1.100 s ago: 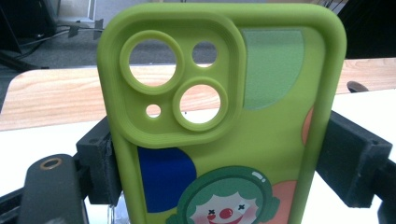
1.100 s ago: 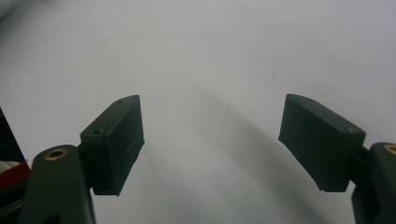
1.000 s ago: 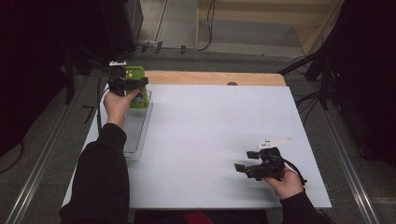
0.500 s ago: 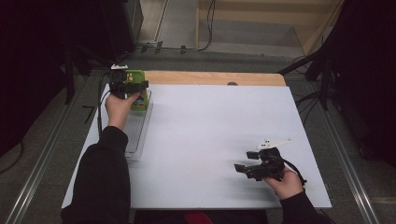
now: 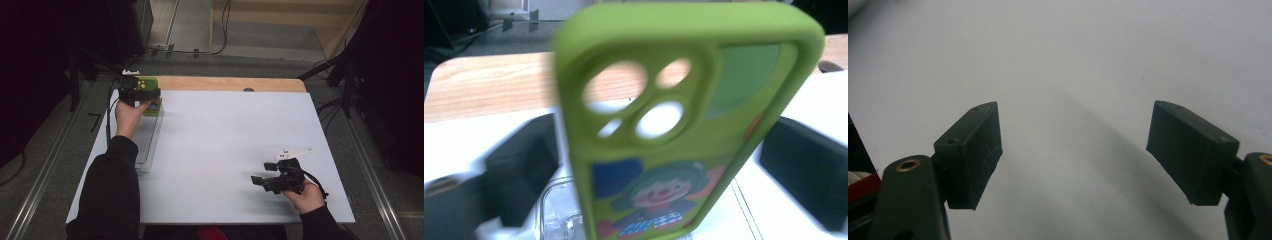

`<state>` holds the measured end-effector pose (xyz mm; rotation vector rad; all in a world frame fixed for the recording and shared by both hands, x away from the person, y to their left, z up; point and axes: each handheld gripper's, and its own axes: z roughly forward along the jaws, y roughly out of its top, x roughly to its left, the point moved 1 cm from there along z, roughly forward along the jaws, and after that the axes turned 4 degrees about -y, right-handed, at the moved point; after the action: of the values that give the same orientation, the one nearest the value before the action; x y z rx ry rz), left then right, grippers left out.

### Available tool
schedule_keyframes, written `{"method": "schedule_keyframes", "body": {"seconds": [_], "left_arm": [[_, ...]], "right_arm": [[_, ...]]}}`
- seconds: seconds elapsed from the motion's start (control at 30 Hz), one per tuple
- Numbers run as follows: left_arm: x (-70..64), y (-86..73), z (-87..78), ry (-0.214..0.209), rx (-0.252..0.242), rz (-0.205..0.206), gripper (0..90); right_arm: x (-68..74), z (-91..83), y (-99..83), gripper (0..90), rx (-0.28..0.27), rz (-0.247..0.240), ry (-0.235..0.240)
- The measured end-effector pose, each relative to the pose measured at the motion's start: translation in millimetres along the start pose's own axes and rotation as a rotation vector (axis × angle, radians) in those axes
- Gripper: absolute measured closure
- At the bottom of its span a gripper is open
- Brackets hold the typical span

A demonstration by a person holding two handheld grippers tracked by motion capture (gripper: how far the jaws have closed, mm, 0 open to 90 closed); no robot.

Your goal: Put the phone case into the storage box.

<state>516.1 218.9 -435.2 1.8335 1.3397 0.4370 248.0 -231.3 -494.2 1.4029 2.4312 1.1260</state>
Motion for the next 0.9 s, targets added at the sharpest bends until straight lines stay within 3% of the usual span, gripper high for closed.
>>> {"method": "schedule_keyframes", "body": {"seconds": [0.17,0.23,0.3,0.47,0.57,0.9], "left_arm": [[1.1,0.1,-2.0,-0.003,0.013,-0.012,0.0],[2.0,0.3,-4.3,-0.045,0.02,-0.021,0.0],[2.0,0.5,-7.0,-0.027,0.03,-0.012,0.0],[3.1,0.5,-12.2,-0.03,0.06,-0.011,0.0],[3.3,1.5,-16.6,-0.049,0.056,-0.02,0.0],[-1.8,3.0,-33.1,-0.096,0.111,-0.009,0.0]], "right_arm": [[0.9,0.6,0.2,20.3,0.002,-0.003,0.001],[1.0,1.0,0.2,20.3,0.005,-0.003,0.002],[0.9,1.4,0.2,20.3,0.005,-0.003,0.004],[0.6,1.2,0.1,20.3,0.005,-0.001,0.004],[0.3,1.5,-0.1,20.3,0.006,0.001,0.005],[0.2,1.5,0.1,20.3,0.007,0.004,0.004]]}}
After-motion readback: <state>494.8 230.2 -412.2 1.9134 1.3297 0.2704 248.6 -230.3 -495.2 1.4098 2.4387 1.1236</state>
